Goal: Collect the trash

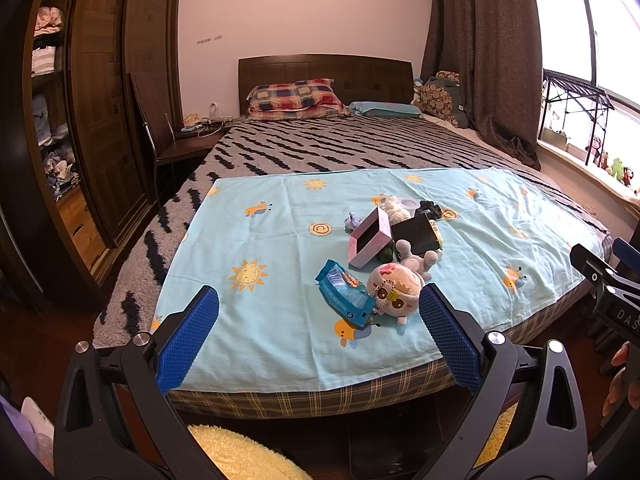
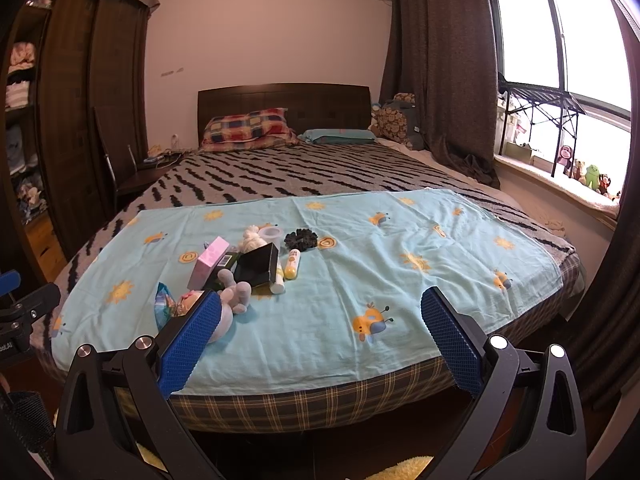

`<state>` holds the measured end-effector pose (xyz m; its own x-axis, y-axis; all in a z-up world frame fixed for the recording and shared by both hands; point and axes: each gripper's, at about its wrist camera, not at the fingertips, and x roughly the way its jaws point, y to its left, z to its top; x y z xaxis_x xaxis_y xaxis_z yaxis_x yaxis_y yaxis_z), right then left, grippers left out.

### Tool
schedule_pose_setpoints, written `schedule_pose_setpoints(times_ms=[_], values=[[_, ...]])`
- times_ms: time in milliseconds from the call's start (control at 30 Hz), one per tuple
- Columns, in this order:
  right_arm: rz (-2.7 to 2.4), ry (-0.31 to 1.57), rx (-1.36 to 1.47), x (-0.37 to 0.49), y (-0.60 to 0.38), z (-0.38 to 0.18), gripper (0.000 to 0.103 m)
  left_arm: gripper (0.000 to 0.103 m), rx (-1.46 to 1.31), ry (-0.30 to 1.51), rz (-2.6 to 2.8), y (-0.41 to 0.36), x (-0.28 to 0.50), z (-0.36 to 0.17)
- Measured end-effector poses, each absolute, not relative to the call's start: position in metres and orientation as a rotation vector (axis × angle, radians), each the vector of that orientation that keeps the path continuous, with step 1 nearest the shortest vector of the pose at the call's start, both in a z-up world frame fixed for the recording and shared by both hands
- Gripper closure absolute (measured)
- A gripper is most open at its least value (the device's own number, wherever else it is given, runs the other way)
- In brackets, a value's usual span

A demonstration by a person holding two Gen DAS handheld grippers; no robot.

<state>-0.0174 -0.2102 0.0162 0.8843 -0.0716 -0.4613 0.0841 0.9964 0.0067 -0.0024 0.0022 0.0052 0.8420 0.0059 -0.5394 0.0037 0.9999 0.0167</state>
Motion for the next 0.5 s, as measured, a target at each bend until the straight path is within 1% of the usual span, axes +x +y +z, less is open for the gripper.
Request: schedule_pose_setpoints(times_ms=[500], values=[[-0.071,0.478,0.032,-0.0193,-0.2111,0.0162,0.003,0.008,0.017,0.568,0.002,0.0020,-0.0019,0.0039]])
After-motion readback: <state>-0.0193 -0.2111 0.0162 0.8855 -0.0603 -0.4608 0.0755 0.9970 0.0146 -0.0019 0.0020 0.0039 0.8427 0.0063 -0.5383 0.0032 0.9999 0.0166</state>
